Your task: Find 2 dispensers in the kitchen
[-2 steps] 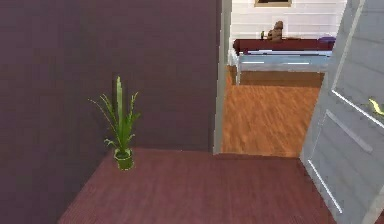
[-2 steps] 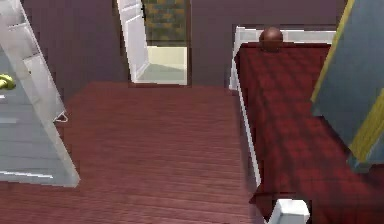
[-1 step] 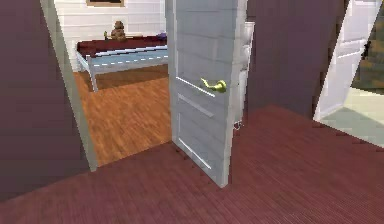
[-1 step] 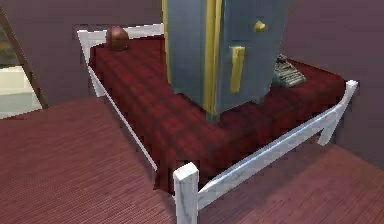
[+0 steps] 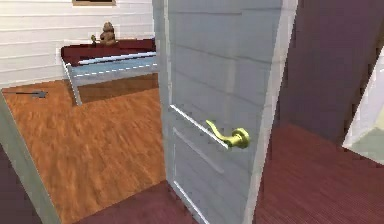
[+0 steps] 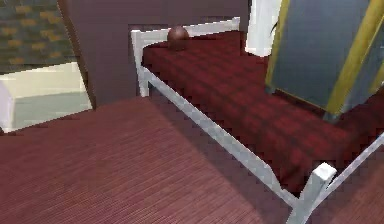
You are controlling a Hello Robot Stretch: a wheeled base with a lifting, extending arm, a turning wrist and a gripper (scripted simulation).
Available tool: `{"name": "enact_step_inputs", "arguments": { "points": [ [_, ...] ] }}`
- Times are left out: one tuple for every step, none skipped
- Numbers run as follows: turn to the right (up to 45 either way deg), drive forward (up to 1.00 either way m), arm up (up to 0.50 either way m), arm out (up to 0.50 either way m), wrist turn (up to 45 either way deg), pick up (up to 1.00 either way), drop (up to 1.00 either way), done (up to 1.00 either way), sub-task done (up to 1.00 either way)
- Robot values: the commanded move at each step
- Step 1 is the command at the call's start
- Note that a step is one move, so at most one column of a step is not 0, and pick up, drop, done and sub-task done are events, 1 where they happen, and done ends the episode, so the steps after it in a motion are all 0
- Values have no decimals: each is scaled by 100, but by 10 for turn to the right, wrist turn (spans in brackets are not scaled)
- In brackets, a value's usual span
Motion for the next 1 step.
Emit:
{"name": "enact_step_inputs", "arguments": {
  "points": [
    [450,0,0,0,0,0,0,0,0]
  ]
}}
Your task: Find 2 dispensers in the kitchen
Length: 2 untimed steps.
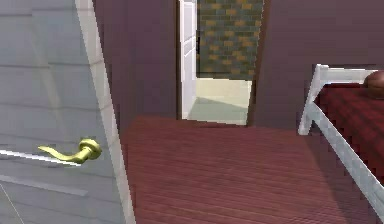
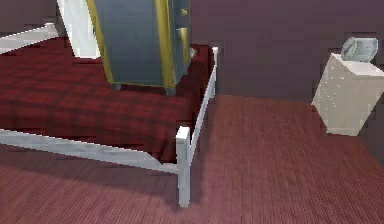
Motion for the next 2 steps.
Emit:
{"name": "enact_step_inputs", "arguments": {
  "points": [
    [90,0,0,0,0,0,0,0,0],
    [0,100,0,0,0,0,0,0,0]
  ]
}}
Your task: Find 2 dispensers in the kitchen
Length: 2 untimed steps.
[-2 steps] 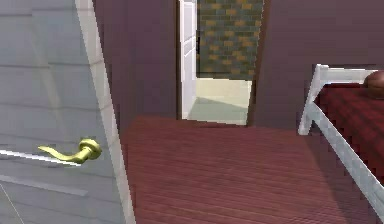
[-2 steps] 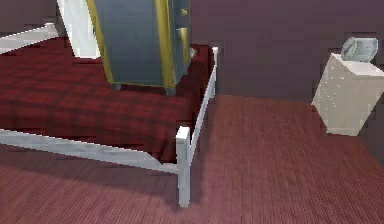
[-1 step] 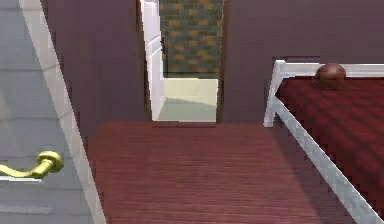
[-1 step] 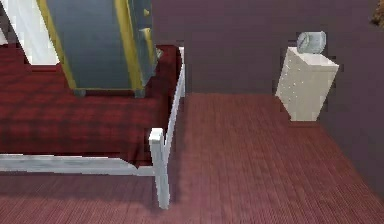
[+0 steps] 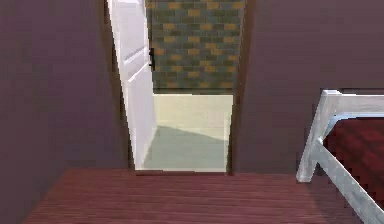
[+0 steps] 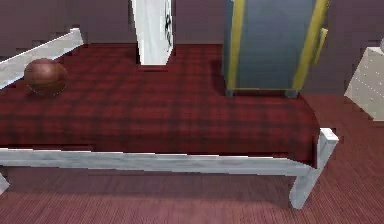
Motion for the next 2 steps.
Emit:
{"name": "enact_step_inputs", "arguments": {
  "points": [
    [240,0,0,0,0,0,0,0,0],
    [0,5,0,0,0,0,0,0,0]
  ]
}}
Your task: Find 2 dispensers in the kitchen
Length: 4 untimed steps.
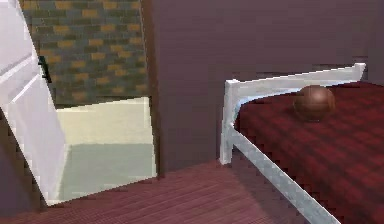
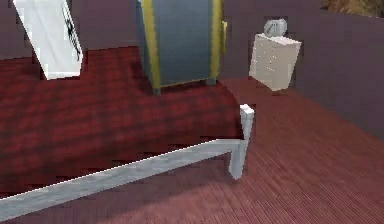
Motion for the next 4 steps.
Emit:
{"name": "enact_step_inputs", "arguments": {
  "points": [
    [-390,0,0,0,0,0,0,0,0],
    [0,100,0,0,0,0,0,0,0],
    [-90,0,0,0,0,0,0,0,0],
    [0,30,0,0,0,0,0,0,0]
  ]
}}
